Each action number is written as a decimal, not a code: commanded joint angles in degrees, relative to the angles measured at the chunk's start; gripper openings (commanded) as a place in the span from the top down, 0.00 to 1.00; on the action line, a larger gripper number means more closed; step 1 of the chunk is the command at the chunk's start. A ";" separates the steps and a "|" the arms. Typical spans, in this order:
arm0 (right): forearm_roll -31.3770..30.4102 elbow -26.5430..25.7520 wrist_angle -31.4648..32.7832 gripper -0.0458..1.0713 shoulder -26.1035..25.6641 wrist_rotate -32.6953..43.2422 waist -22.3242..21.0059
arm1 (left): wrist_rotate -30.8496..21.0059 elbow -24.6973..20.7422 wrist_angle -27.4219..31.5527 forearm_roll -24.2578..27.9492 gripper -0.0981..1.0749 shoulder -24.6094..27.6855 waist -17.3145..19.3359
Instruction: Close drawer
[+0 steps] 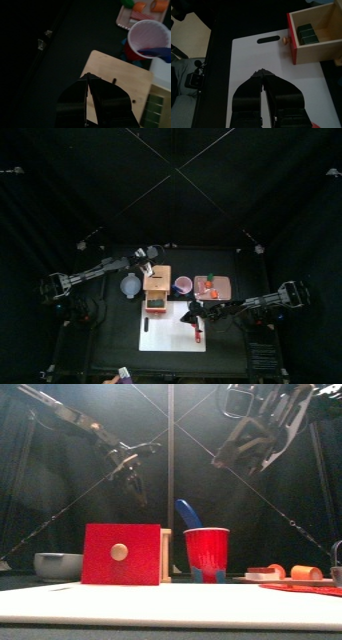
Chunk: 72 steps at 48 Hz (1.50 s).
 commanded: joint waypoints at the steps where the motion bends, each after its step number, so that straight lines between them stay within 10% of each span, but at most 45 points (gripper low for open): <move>1: 0.26 -3.69 0.18 0.92 2.37 0.18 -0.44 | 3.52 -6.59 4.48 0.70 0.50 3.60 1.14; 34: 2.81 -27.16 21.09 0.92 25.75 -0.44 0.09 | 21.71 -10.81 12.66 -6.86 0.50 13.62 4.92; 72: 5.45 -33.13 24.08 0.92 30.32 -0.44 -0.35 | 24.08 -7.29 8.79 -7.12 0.50 13.71 4.83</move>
